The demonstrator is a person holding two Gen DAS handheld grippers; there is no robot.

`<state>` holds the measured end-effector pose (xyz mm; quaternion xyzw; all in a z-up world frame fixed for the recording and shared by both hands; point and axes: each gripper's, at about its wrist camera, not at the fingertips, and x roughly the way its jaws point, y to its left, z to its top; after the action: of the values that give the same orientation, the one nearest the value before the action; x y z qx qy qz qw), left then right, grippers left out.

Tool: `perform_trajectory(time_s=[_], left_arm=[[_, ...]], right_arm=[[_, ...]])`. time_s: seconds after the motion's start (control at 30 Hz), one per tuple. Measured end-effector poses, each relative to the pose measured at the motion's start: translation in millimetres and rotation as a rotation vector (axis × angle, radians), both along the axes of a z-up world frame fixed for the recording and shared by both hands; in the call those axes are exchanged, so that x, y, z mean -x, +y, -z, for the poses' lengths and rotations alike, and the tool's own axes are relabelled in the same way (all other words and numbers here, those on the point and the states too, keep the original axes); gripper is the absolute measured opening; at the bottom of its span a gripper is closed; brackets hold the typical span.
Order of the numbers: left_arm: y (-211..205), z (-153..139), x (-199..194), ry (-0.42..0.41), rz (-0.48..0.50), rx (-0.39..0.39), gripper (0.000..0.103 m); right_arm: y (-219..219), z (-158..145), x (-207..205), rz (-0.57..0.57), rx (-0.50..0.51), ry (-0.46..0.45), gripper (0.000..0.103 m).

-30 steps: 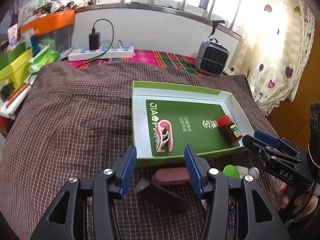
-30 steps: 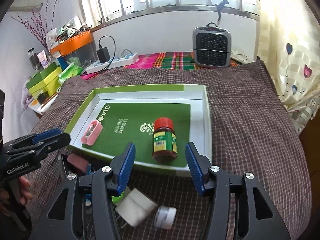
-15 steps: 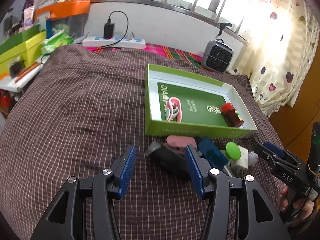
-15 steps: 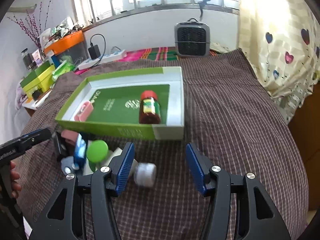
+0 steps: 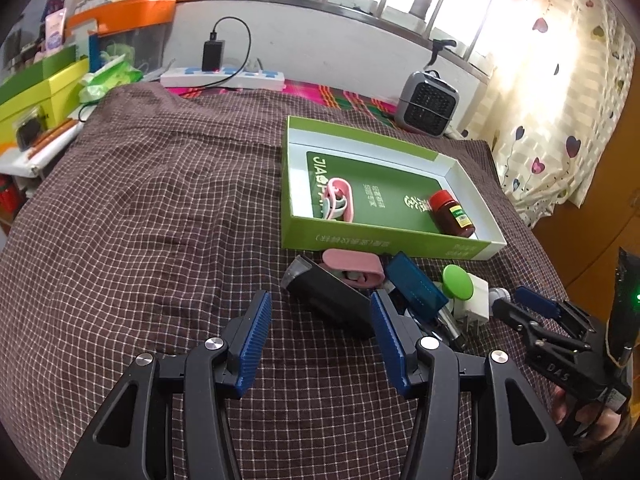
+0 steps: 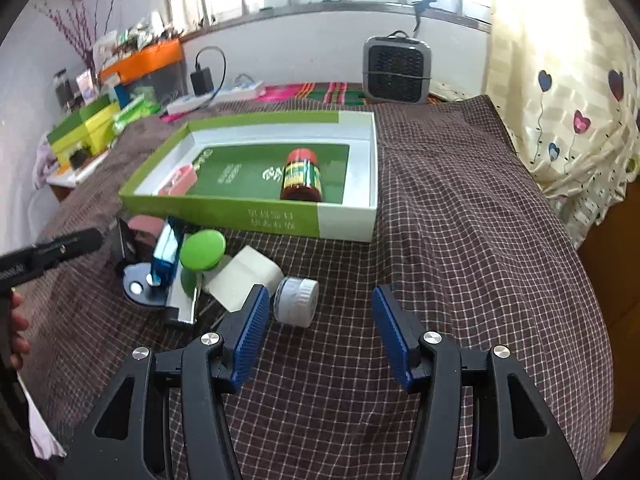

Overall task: Organize rigid objects
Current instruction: 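Withdraw both tools from the box toward the remaining items, then grasp the small white bottle with the right tool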

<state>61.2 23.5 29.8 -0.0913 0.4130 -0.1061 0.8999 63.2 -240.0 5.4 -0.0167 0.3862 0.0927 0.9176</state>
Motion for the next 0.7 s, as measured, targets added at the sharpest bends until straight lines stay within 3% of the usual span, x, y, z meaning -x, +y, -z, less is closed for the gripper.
perform_trajectory(time_s=[0.37,0.53,0.6,0.7], left_arm=[[-16.4,2.8,-0.1,0.018,0.031,-0.008,0.051],[-25.4,5.6,-1.4,0.028,0.037,-0.031,0.051],[-27.7,7.5,-2.5,0.037,0.029,-0.042,0.051],[-29.4,10.1,-3.2,0.044,0.02,-0.061,0.051]], right_arm=[[-2.2,8.4,-10.6,0.013,-0.011,0.049,0.053],[-0.6,9.1,-9.9,-0.002,-0.016,0.053,0.027],[0.1,8.3,-9.3,-0.011,-0.019,0.049,0.021],[0.6,8.1,-7.6,-0.019,-0.022,0.048,0.02]])
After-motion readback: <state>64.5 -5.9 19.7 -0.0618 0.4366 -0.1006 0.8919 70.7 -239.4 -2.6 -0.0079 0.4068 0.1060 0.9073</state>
